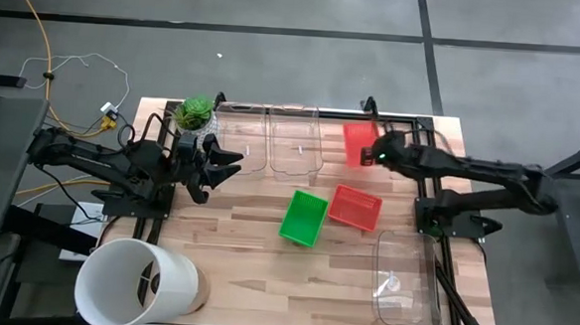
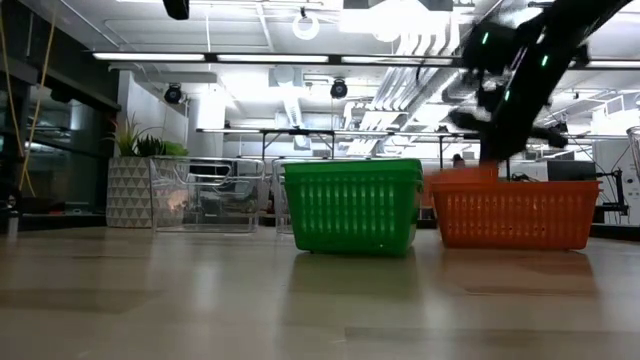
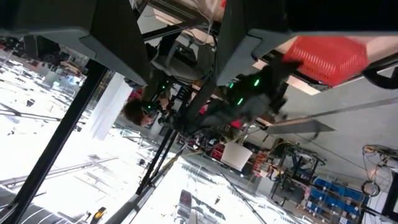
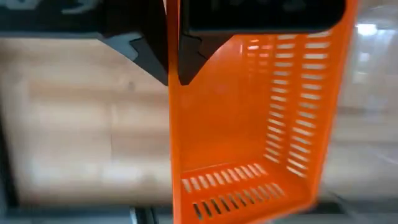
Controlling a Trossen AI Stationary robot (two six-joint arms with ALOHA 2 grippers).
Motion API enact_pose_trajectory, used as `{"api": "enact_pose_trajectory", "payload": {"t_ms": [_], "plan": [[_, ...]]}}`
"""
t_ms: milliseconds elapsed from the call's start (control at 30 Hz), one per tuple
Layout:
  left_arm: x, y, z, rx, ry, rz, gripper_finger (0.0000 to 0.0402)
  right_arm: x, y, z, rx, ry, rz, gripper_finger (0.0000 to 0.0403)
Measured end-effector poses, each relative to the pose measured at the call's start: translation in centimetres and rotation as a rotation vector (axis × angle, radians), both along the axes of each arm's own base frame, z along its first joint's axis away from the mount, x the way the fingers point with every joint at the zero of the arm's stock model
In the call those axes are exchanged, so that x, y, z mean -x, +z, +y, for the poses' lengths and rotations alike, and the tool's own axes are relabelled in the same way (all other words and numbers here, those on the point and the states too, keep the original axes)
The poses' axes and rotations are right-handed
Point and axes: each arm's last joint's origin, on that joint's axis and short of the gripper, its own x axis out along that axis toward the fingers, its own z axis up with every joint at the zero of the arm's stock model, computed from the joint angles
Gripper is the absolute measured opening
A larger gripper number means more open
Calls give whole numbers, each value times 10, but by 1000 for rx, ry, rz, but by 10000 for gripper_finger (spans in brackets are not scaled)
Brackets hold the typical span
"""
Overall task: Stack baskets by color
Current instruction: Stack the top orange bin on the bottom orange bin
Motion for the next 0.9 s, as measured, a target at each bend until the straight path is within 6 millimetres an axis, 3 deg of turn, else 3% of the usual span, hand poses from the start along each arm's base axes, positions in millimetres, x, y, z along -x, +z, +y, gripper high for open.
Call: {"api": "enact_pose_trajectory", "payload": {"t_ms": [233,333,467,633,900], "plan": [[0,0,0,-9,2,5,174,35,88,25,208,397,-125,2],[0,-1,0,-9,2,11,174,51,106,41,228,687,-184,1],[0,-2,0,-7,10,25,174,65,100,59,121,971,-196,1],[0,-2,1,-4,28,26,174,67,77,68,46,1059,-92,1],[0,-2,2,1,55,26,174,47,52,72,-20,1146,-1,0]]}}
